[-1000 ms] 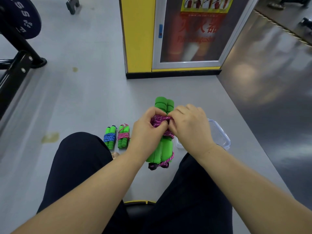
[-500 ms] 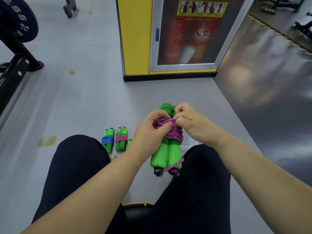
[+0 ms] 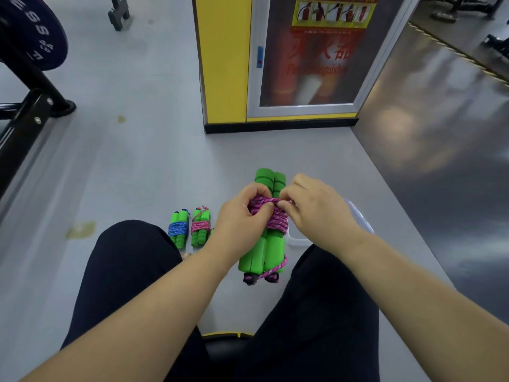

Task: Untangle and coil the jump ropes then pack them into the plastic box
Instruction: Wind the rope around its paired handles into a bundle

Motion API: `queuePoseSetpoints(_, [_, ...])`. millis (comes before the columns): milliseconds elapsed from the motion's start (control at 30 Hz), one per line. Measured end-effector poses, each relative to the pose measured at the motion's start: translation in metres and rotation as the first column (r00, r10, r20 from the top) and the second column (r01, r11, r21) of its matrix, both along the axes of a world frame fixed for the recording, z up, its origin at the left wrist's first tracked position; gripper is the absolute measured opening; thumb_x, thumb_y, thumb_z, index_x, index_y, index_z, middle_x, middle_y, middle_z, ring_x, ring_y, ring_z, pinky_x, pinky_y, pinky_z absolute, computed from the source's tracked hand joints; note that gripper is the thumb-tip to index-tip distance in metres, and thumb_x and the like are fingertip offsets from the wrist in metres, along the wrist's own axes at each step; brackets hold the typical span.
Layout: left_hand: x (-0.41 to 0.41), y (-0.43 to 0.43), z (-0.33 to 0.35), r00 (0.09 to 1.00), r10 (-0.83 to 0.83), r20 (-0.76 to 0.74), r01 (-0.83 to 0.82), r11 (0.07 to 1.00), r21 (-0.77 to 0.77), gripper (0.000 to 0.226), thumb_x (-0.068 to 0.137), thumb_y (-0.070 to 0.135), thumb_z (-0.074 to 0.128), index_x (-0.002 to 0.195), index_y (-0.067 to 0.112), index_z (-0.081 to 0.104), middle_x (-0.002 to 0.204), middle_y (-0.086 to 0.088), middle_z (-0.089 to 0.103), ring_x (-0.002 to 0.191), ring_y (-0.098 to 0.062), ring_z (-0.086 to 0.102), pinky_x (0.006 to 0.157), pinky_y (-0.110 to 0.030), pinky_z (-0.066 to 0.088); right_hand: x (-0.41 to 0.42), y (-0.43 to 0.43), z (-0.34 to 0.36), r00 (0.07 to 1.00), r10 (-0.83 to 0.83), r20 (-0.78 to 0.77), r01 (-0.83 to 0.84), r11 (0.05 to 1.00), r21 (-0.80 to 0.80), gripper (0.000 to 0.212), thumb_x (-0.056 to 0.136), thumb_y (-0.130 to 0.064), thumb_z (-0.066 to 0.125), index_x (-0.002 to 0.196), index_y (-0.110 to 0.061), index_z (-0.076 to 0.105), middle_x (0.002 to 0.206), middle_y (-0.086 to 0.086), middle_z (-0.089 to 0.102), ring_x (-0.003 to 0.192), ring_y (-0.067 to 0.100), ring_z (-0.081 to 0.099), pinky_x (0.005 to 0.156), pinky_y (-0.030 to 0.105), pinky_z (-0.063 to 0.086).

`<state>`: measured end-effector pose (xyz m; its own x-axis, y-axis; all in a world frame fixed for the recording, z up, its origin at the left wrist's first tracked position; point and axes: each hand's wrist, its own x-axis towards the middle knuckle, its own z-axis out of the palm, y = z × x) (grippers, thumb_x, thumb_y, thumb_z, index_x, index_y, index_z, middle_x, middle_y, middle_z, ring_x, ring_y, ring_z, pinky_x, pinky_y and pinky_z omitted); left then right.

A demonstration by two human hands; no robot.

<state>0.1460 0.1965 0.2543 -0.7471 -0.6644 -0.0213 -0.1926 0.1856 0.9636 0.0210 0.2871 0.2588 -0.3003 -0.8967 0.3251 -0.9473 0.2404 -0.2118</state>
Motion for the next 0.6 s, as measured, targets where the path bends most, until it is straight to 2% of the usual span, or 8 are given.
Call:
queuePoseSetpoints(133, [0.0,0.002,0.001,1.0,-0.007,-0.001,0.007,0.999,-0.048,0.023,0.089,0.014,0.057,0.078,0.035,0.054,0.07,0.007,0.058,0.061,-0.004,0.051,0.056,-0.017,0.043,0.006,-0.001,0.006,0.997,-0.034,-0.074,0.048,0.979,0.199,0.036,0.096,-0.036,0.033,0.101,-0.012,0.06,0.099,0.003,0.054,0.072,0.028,0.059,0.055,0.034,0.041])
queuePoseSetpoints(200, [-0.001,0.002,0.002,1.0,-0.011,-0.02,0.009,0.998,-0.065,0.024,0.089,0.014,0.058,0.078,0.036,0.055,0.072,0.005,0.06,0.063,-0.006,0.053,0.059,-0.022,0.045,0.008,-0.004,0.009,0.998,-0.035,-0.055,0.045,0.979,0.197,0.035,0.093,-0.034,0.033,0.096,-0.01,0.058,0.092,0.003,0.05,0.073,0.029,0.057,0.055,0.032,0.035])
queuePoseSetpoints(267, [-0.002,0.004,0.003,0.999,-0.019,-0.047,0.016,0.998,-0.067,0.022,0.089,0.015,0.059,0.08,0.035,0.056,0.074,0.004,0.062,0.067,-0.01,0.056,0.062,-0.023,0.047,0.004,-0.006,0.014,0.993,-0.051,0.106,0.029,0.979,0.2,0.022,0.091,-0.027,0.041,0.088,-0.011,0.056,0.084,-0.001,0.044,0.076,0.025,0.052,0.059,0.03,0.033])
queuePoseSetpoints(333, [-0.001,0.004,0.003,0.998,-0.034,-0.057,0.03,0.997,-0.068,0.02,0.089,0.017,0.059,0.082,0.035,0.057,0.077,0.001,0.064,0.072,-0.013,0.059,0.066,-0.024,0.048,0.0,-0.007,0.015,0.947,-0.047,0.319,-0.022,0.977,0.211,0.017,0.086,-0.027,0.044,0.075,-0.015,0.05,0.075,-0.005,0.041,0.071,0.017,0.045,0.057,0.024,0.03])
queuePoseSetpoints(400, [0.0,0.004,0.002,0.997,-0.059,-0.044,0.056,0.996,-0.066,0.021,0.089,0.018,0.059,0.082,0.038,0.057,0.08,0.001,0.066,0.075,-0.014,0.061,0.069,-0.026,0.05,-0.003,-0.007,0.016,0.869,-0.039,0.493,-0.077,0.974,0.212,0.017,0.081,-0.028,0.042,0.066,-0.021,0.044,0.071,-0.007,0.041,0.067,0.01,0.041,0.058,0.021,0.03])
queuePoseSetpoints(500, [0.002,0.003,-0.001,0.996,-0.091,0.023,0.092,0.995,-0.042,0.022,0.088,0.018,0.061,0.083,0.039,0.057,0.081,0.006,0.066,0.075,-0.013,0.061,0.071,-0.025,0.05,-0.008,-0.001,0.014,0.724,-0.072,0.686,-0.133,0.961,0.241,0.025,0.089,-0.01,0.047,0.066,-0.018,0.049,0.073,-0.004,0.044,0.067,0.007,0.042,0.062,0.017,0.033])
queuePoseSetpoints(600, [0.001,0.004,-0.002,0.992,-0.104,0.07,0.104,0.995,-0.002,0.017,0.084,0.018,0.062,0.082,0.034,0.058,0.074,0.009,0.06,0.063,-0.009,0.051,0.058,-0.021,0.045,-0.008,0.004,0.014,0.591,-0.099,0.801,-0.169,0.955,0.243,0.024,0.09,-0.006,0.047,0.071,-0.016,0.056,0.076,-0.005,0.048,0.07,0.003,0.045,0.066,0.014,0.036])
